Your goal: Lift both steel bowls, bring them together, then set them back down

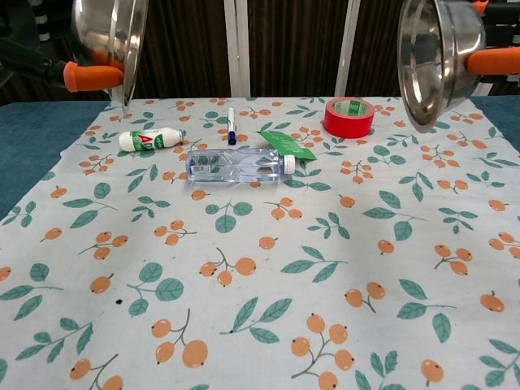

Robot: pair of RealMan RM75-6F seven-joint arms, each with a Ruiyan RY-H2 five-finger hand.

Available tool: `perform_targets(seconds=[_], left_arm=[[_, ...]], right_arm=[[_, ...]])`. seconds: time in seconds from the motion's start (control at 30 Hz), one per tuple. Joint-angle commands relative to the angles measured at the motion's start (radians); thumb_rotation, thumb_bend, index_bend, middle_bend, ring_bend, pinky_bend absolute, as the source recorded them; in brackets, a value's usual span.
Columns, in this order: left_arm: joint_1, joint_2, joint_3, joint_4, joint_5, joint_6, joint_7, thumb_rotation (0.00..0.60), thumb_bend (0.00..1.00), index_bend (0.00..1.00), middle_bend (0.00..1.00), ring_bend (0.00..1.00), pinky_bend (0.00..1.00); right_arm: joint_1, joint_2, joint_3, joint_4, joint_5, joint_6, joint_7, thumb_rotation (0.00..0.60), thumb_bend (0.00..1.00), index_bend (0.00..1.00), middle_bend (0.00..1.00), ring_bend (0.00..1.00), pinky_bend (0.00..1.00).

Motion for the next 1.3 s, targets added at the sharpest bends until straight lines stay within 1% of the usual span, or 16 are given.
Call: perform_targets(seconds=[0.03, 0.23, 0.5, 0.63, 0.77, 0.87, 1.03, 1.17, 1.3], left_arm=[[-0.009, -0.016, -0.006, 0.005, -0.001, 0.004, -0.005, 0.600, 0.11, 0.33, 0.29, 0.31, 0.43], [-0.019, -0.061, 0.003, 0.040, -0.001, 0.006, -0.024, 0.600, 0.11, 0.33, 0.29, 0.31, 0.43], [-0.030, -0.123, 0.012, 0.085, 0.026, 0.043, -0.060, 0.600, 0.11, 0.33, 0.29, 0.31, 0.42], [-0.035, -0.140, 0.019, 0.088, 0.041, 0.057, -0.055, 0.600, 0.11, 0.33, 0.29, 0.31, 0.42], [-0.040, -0.146, 0.019, 0.088, 0.037, 0.052, -0.035, 0.600, 0.11, 0.33, 0.29, 0.31, 0.42], [-0.048, -0.147, 0.014, 0.085, 0.027, 0.039, -0.024, 0.600, 0.11, 0.33, 0.29, 0.31, 0.42], [-0.061, -0.155, 0.009, 0.100, 0.029, 0.033, 0.007, 0.600, 0.11, 0.33, 0.29, 0.31, 0.42], [-0.074, -0.172, 0.002, 0.127, 0.026, 0.030, 0.002, 0.600, 0.11, 0.33, 0.29, 0.31, 0.42], [-0.080, -0.193, 0.003, 0.146, 0.035, 0.046, -0.007, 0.600, 0.11, 0.33, 0.29, 0.31, 0.42]], right_arm=[[0.007, -0.015, 0.001, -0.019, -0.004, 0.017, -0.032, 0.600, 0.25, 0.60, 0.38, 0.53, 0.23], [0.019, -0.042, 0.013, -0.081, 0.010, 0.034, -0.100, 0.600, 0.25, 0.60, 0.38, 0.53, 0.23], [0.033, -0.085, 0.034, -0.151, 0.079, 0.026, -0.239, 0.600, 0.25, 0.60, 0.38, 0.53, 0.23], [0.044, -0.113, 0.042, -0.172, 0.114, 0.017, -0.325, 0.600, 0.26, 0.60, 0.38, 0.53, 0.23], [0.060, -0.147, 0.064, -0.170, 0.152, 0.014, -0.386, 0.600, 0.26, 0.60, 0.38, 0.53, 0.23], [0.077, -0.152, 0.079, -0.160, 0.166, -0.004, -0.386, 0.600, 0.26, 0.60, 0.38, 0.53, 0.23], [0.095, -0.126, 0.106, -0.150, 0.177, -0.025, -0.352, 0.600, 0.26, 0.60, 0.38, 0.53, 0.23], [0.099, -0.096, 0.114, -0.178, 0.173, -0.032, -0.343, 0.600, 0.27, 0.60, 0.38, 0.53, 0.23], [0.096, -0.086, 0.108, -0.218, 0.171, -0.031, -0.366, 0.600, 0.27, 0.60, 0.38, 0.53, 0.23]])
